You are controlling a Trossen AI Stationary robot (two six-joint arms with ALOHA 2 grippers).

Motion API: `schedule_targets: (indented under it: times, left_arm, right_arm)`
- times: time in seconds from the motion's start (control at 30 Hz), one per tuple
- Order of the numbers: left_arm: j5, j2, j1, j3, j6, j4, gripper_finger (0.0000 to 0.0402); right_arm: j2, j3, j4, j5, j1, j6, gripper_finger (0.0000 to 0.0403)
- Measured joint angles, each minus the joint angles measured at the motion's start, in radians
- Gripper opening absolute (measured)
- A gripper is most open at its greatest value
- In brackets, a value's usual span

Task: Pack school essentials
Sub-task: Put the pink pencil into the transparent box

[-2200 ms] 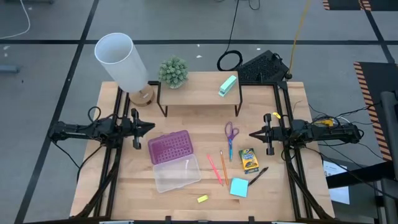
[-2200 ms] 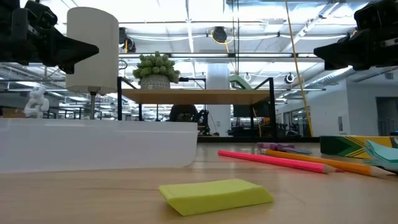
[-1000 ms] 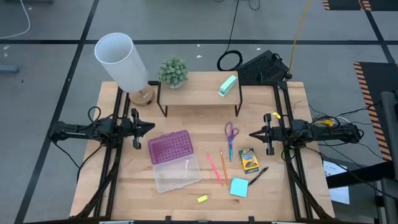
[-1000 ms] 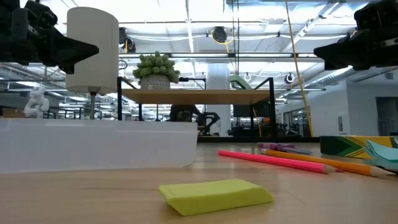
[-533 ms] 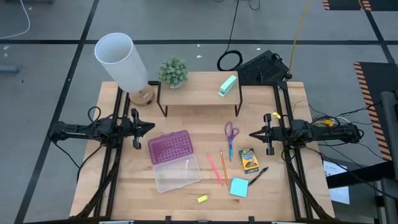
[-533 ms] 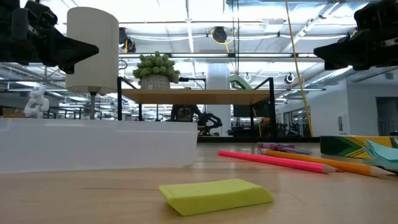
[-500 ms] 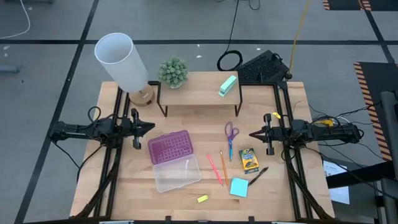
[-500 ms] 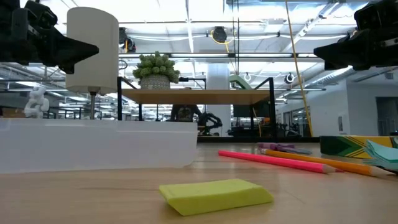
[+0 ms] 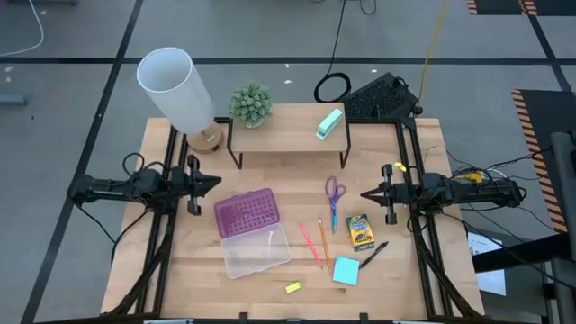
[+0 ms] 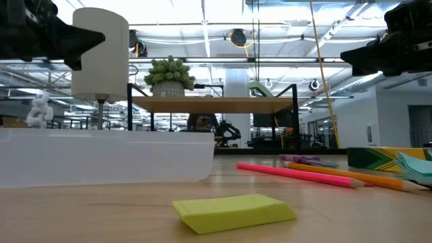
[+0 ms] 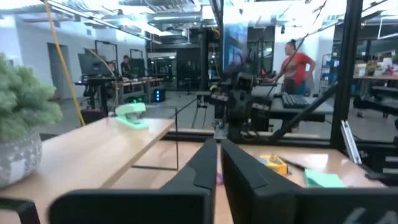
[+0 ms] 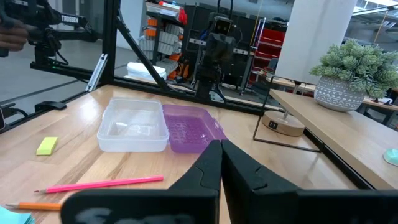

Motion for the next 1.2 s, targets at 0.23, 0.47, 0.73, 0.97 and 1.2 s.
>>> schedule_targets:
  times: [0.23, 0.47, 0.73, 0.97, 1.2]
  left_arm:
    - [-0.023, 0.111, 0.000, 0.181, -0.014, -0.098, 0.0003]
    - [-0.016, 0.323, 0.000, 0.500, -0.050, -0.346, 0.0002]
    - [-0.012, 0.582, 0.000, 0.944, -0.065, -0.600, 0.0002]
    - [0.021, 0.805, -0.018, 1.285, -0.074, -0.858, 0.0009]
    - [0.022, 0.941, -0.080, 1.370, -0.121, -0.937, 0.0002]
  right_arm:
    - [0.000, 0.000, 0.000, 0.000, 0.000, 0.000, 0.0000]
    - [0.000, 0.000, 0.006, 0.001, 0.000, 0.047, 0.0000]
    - [0.000, 0.000, 0.008, 0.001, 0.000, 0.159, 0.0000]
    - [0.000, 0.000, 0.008, 0.004, 0.000, 0.252, 0.0000]
    - [0.000, 0.000, 0.008, 0.004, 0.000, 0.264, 0.0000]
